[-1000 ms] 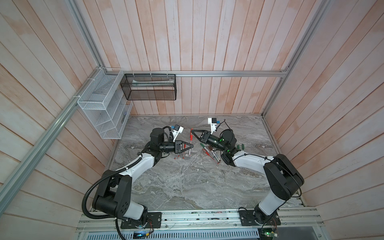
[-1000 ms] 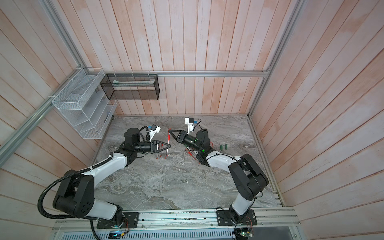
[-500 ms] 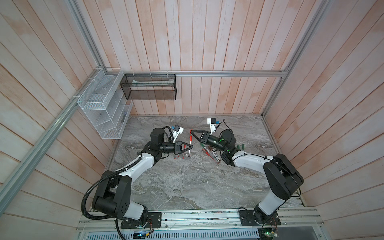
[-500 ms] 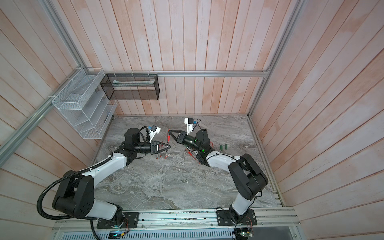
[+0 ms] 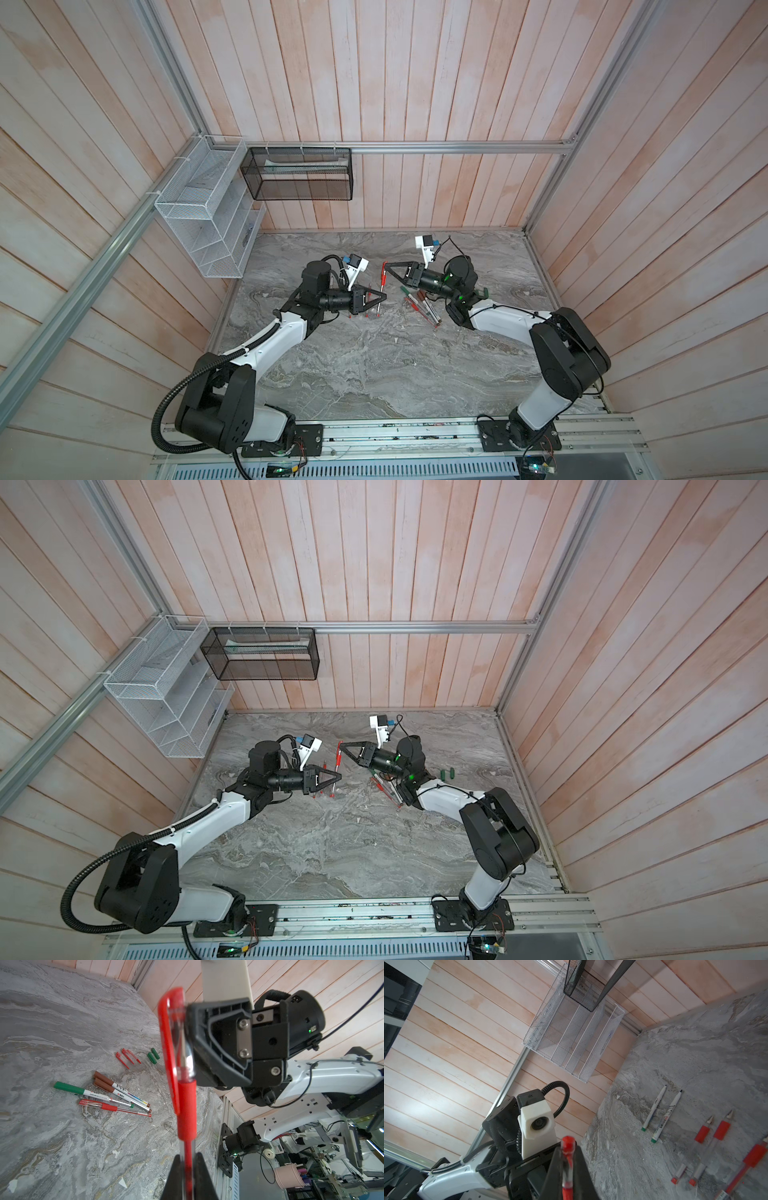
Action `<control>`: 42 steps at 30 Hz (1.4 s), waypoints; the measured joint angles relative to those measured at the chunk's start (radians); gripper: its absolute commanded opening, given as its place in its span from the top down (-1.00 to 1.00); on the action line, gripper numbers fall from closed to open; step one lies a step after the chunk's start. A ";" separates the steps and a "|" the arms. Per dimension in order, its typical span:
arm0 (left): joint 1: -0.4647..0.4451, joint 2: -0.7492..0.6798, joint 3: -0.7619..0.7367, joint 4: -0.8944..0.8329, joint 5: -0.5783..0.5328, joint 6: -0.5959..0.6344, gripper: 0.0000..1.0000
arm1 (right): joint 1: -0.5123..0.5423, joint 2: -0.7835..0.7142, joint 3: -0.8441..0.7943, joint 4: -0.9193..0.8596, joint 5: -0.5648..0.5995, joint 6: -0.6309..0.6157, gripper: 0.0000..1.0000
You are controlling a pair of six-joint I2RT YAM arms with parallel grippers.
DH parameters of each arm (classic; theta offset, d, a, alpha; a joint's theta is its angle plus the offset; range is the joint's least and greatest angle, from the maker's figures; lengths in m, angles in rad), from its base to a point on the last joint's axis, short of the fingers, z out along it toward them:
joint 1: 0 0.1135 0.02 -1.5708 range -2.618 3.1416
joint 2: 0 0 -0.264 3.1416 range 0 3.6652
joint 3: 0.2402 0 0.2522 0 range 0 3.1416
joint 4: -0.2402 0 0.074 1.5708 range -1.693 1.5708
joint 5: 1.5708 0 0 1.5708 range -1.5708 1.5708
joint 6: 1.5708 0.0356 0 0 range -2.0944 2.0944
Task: Open the pen caps
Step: 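Pull the left gripper away from the right gripper to remove the cap, then lay the pen in the row with the left gripper while the right carries the cap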
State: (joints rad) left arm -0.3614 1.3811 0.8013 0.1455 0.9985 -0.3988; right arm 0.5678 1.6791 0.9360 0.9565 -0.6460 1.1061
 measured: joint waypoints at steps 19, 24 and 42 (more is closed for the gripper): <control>-0.070 -0.042 -0.117 -0.037 0.107 0.058 1.00 | -0.184 -0.123 0.038 -0.008 0.148 0.017 1.00; -0.031 -0.050 -0.117 -0.038 0.097 0.060 1.00 | -0.206 -0.170 0.001 -0.025 0.148 0.010 1.00; 0.157 -0.119 -0.030 -0.328 -0.290 0.263 1.00 | -0.270 -0.510 -0.171 -0.403 0.169 -0.221 1.00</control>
State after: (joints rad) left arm -0.2043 1.2625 0.7715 -0.1829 0.7082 -0.1360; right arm 0.2981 1.1694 0.7650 0.5537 -0.4774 0.8848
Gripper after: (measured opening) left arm 0.100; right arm 0.078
